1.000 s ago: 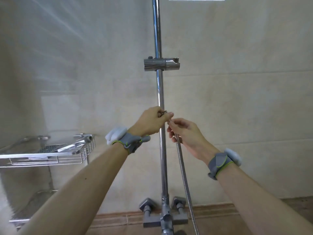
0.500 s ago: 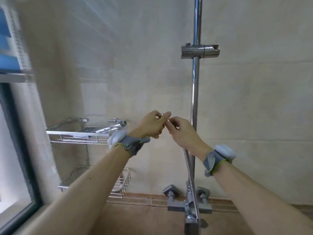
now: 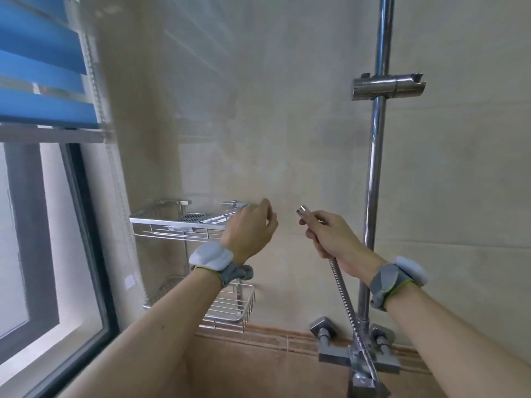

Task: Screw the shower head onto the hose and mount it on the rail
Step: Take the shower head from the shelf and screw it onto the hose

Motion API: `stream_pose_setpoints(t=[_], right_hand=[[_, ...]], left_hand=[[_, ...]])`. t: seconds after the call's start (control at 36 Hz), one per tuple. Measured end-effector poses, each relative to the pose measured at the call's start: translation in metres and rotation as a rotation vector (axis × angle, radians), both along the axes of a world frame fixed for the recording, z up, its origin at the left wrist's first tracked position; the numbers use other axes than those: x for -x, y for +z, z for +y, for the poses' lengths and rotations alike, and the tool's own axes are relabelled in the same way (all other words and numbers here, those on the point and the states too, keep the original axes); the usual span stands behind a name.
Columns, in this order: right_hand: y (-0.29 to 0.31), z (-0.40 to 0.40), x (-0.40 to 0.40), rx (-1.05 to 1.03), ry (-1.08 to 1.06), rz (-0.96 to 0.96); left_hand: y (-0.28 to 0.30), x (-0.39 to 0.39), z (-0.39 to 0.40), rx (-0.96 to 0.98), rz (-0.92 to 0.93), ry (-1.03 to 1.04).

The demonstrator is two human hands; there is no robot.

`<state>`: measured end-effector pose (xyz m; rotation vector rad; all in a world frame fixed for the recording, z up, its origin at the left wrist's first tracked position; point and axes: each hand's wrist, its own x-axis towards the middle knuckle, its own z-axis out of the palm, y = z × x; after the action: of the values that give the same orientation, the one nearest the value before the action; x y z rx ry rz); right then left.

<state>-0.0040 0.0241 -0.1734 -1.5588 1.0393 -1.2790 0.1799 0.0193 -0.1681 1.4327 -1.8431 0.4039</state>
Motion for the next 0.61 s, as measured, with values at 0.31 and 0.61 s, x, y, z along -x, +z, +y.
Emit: stream_pose_setpoints(t=[0.31, 0.61], right_hand=[[-0.006, 0.001, -0.010, -0.009, 0.046, 0.036], [-0.010, -0.003, -0.007, -0.029, 0.044, 0.051]], left_hand=[[0.023, -0.053, -0.038, -0.214, -0.086, 0.297], [0.042, -0.069, -0.043, -0.572, -0.155, 0.141]])
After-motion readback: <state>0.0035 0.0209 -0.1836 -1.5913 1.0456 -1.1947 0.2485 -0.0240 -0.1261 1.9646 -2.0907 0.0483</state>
